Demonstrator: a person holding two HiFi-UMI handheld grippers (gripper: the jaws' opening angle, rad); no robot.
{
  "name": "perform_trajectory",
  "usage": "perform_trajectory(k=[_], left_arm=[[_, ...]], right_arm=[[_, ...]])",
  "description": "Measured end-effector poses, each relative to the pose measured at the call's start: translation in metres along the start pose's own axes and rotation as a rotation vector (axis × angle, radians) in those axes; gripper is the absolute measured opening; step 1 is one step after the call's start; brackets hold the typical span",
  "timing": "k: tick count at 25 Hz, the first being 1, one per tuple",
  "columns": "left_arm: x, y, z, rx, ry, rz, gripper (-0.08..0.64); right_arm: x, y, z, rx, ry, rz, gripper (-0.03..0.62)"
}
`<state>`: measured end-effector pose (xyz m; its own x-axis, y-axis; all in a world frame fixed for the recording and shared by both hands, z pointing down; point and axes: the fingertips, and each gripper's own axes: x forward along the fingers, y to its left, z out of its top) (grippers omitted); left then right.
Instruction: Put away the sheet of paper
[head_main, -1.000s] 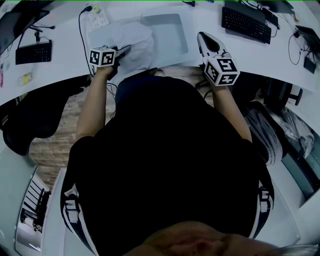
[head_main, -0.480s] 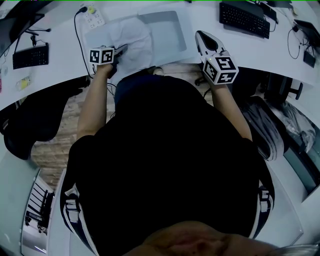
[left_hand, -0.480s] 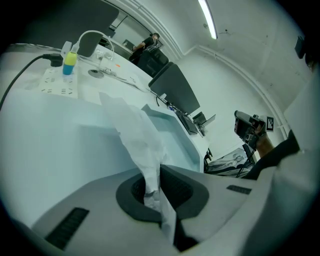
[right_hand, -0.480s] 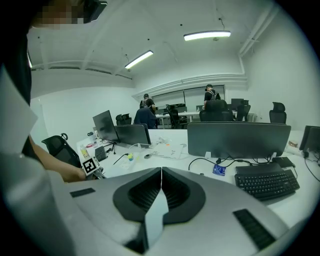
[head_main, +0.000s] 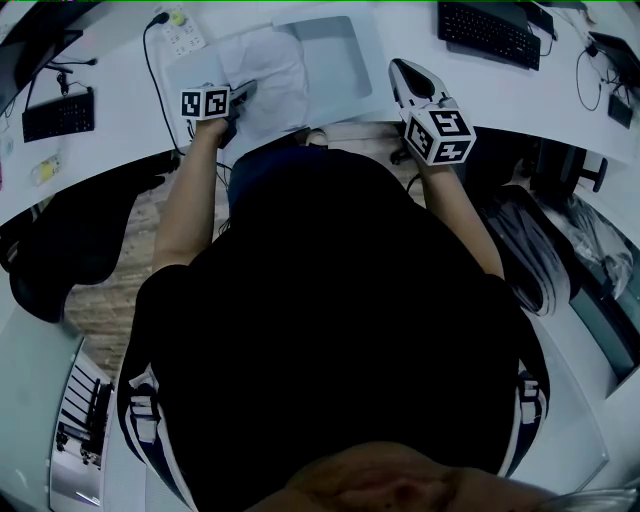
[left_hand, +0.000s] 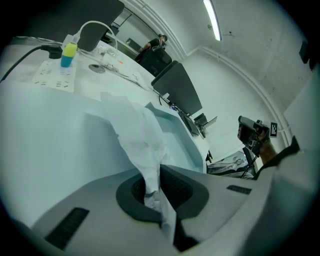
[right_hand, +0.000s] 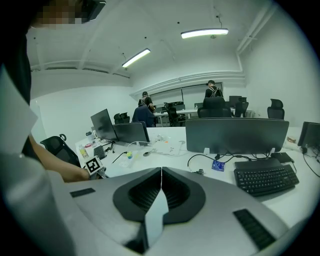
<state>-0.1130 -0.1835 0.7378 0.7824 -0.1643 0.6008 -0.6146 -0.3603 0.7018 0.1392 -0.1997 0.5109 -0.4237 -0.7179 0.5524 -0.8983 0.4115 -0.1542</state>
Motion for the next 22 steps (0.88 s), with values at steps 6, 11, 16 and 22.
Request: perform_trajectory(k=[6,11,16,22], left_arm=[[0.013,-0.005,0.001,0.009,0.012,0.000,0.020],[0.027,-0.010,-0.001,0.018,0.026,0.003,0.020],[0.036,-0.013,0.002,0.011,0.023,-0.003,0.020],[0.042,-0.016,0.009,-0.010,0.004,-0.015,0.020]], right_arm=[[-0.002,-0.005,-0.008,0.009,0.011,-0.013,0.015],[-0.004,-0.009,-0.015,0.016,0.022,-0.023,0.015],[-0.006,-0.010,-0.017,0.020,0.027,-0.028,0.015],[-0.011,-0.010,-0.020,0.024,0.031,-0.041,0.015]])
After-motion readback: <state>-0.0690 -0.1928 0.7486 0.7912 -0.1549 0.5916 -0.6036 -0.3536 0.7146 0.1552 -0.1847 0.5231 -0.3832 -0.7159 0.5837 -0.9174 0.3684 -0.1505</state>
